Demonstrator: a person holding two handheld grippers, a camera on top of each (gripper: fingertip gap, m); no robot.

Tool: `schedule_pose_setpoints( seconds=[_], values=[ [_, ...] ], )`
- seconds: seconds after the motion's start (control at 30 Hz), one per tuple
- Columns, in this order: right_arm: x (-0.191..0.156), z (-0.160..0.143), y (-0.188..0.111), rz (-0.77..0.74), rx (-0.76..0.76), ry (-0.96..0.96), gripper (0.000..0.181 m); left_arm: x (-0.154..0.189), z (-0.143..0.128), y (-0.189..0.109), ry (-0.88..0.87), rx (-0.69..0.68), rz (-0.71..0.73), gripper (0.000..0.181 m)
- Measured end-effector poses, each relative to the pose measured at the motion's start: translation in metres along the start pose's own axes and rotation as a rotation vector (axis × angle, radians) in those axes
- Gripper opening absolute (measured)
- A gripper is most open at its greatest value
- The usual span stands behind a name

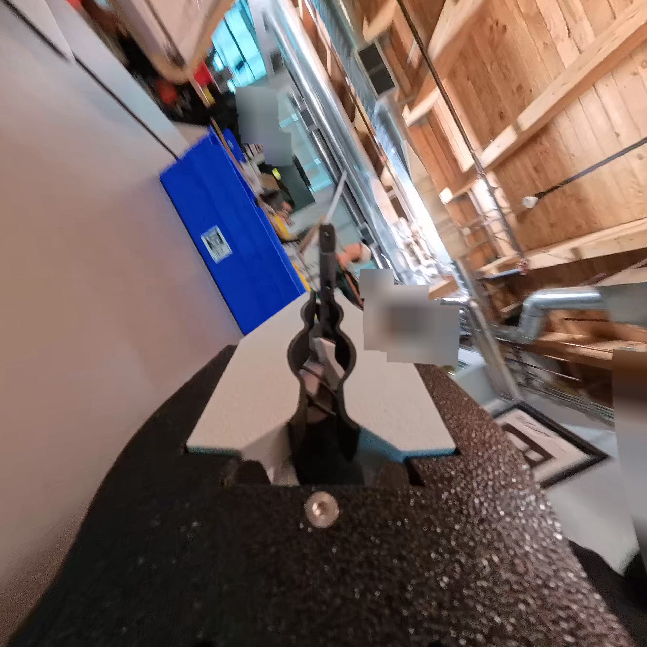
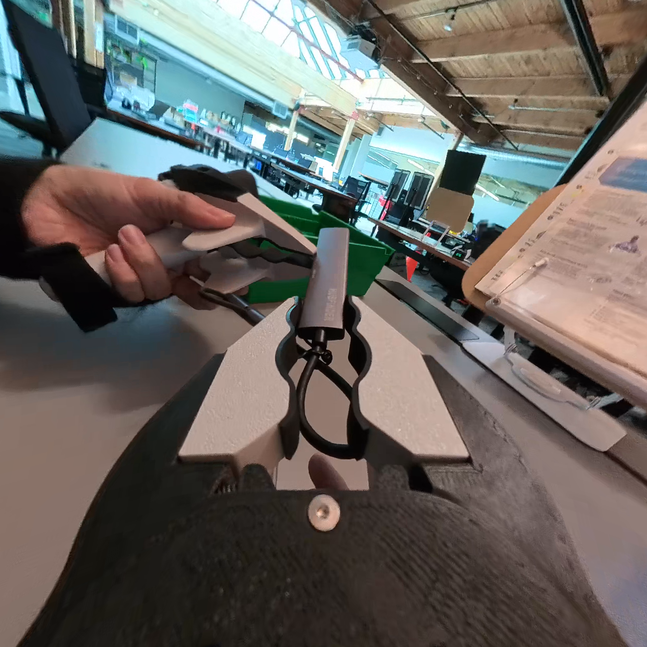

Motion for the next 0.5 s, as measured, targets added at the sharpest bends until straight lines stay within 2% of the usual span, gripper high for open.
schedule_pose_setpoints(
  seconds=[0.1, 0.2, 0.27, 0.33, 0.4, 0.5],
  values=[
    [0.009, 0.011, -0.013, -0.026, 0.085, 0.128, 0.024, 0.013, 0.024, -0.016, 0.247, 0.086, 0.124, 0.005],
    [0.021, 0.006, -0.019, -0.063, 0.092, 0.202, 0.024, 0.039, 0.055, -0.045, 0.536, 0.145, 0.263, 0.007],
    [0.027, 0.004, -0.02, -0.085, 0.092, 0.234, 0.024, 0.052, 0.08, -0.077, 0.714, 0.172, 0.425, 0.01],
    [0.031, 0.003, -0.02, -0.123, 0.088, 0.231, 0.024, 0.056, 0.107, -0.118, 0.86, 0.211, 0.656, 0.009],
    [0.034, 0.0, -0.021, -0.153, 0.067, 0.218, 0.024, 0.056, 0.127, -0.158, 0.938, 0.243, 0.849, 0.007],
    [0.036, -0.003, -0.02, -0.173, 0.049, 0.215, 0.024, 0.037, 0.134, -0.184, 0.898, 0.177, 0.966, 0.01]
  ],
)
Point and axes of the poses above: each gripper's, where its closed fingertips meet, y out along the fingers, z out of its top, x = y × z across the jaws, the point moved 3 cm from there along -y, back along the fingers, and after that the axes turned 1 degree about y, right-handed, at the moved point
